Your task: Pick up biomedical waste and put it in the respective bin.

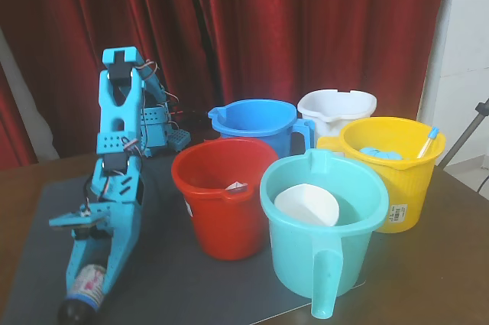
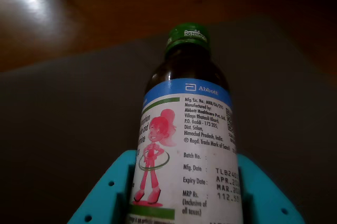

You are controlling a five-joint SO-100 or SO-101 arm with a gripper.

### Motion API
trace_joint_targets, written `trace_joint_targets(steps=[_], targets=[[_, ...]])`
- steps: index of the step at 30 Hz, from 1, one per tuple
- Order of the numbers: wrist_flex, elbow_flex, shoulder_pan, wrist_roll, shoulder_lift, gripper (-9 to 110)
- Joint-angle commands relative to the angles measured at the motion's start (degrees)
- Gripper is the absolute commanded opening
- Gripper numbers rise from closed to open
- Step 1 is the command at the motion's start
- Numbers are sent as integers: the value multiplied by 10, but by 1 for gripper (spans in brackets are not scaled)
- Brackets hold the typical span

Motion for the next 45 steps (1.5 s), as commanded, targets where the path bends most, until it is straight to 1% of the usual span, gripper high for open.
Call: trace_joint_targets(steps=[1,3,7,9,12,18,21,22,25,27,30,32,39,45], targets=[[76,10,-3,-5,167,-1],[174,6,-3,-5,238,-1],[446,-37,-4,-6,432,-1],[570,-75,-24,-36,519,-1],[687,-116,-58,-78,606,-1],[865,-142,-83,-93,707,-1],[943,-149,-177,-222,761,-1],[960,-142,-200,-236,778,-1],[995,-142,-243,-235,813,-1],[999,-142,-284,-235,822,-1],[1000,-139,-375,-235,827,0],[998,-126,-413,-237,823,0],[992,-112,-483,-244,782,0],[989,-113,-525,-336,772,0]])
